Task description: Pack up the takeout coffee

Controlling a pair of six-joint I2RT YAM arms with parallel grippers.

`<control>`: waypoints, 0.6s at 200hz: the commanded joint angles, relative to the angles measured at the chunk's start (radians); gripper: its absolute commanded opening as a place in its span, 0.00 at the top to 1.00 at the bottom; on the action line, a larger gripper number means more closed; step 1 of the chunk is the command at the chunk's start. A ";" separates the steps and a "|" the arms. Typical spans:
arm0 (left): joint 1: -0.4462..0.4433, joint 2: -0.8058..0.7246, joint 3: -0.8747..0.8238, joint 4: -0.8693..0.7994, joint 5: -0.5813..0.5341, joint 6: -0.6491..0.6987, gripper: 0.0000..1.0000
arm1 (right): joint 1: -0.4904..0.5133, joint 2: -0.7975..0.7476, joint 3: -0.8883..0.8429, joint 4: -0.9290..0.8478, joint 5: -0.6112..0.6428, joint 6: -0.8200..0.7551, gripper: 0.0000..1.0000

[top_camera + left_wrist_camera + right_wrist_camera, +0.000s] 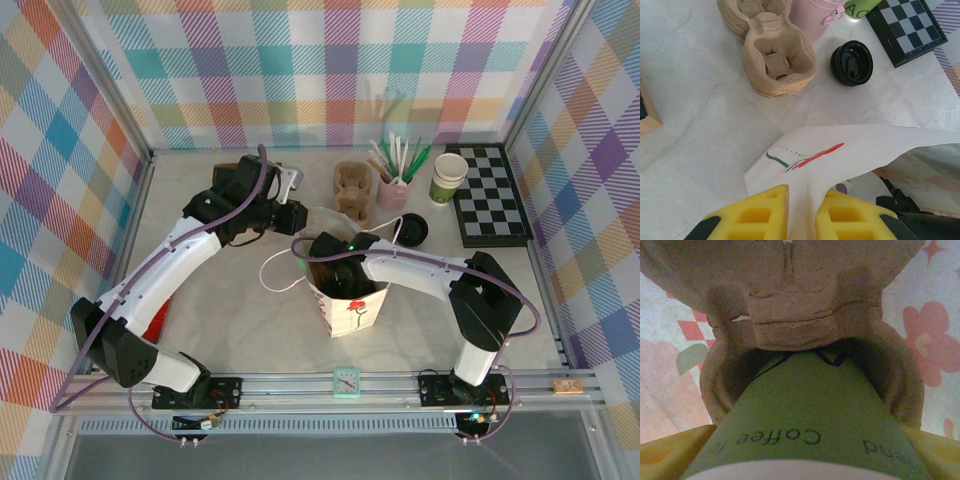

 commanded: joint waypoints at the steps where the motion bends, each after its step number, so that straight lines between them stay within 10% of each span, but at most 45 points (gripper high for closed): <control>1: -0.003 -0.045 0.001 0.022 -0.003 -0.009 0.82 | -0.018 0.184 -0.118 0.219 0.091 0.039 0.39; 120: -0.003 -0.033 0.004 0.018 -0.006 -0.009 0.82 | -0.018 0.148 -0.054 0.138 0.095 0.025 0.12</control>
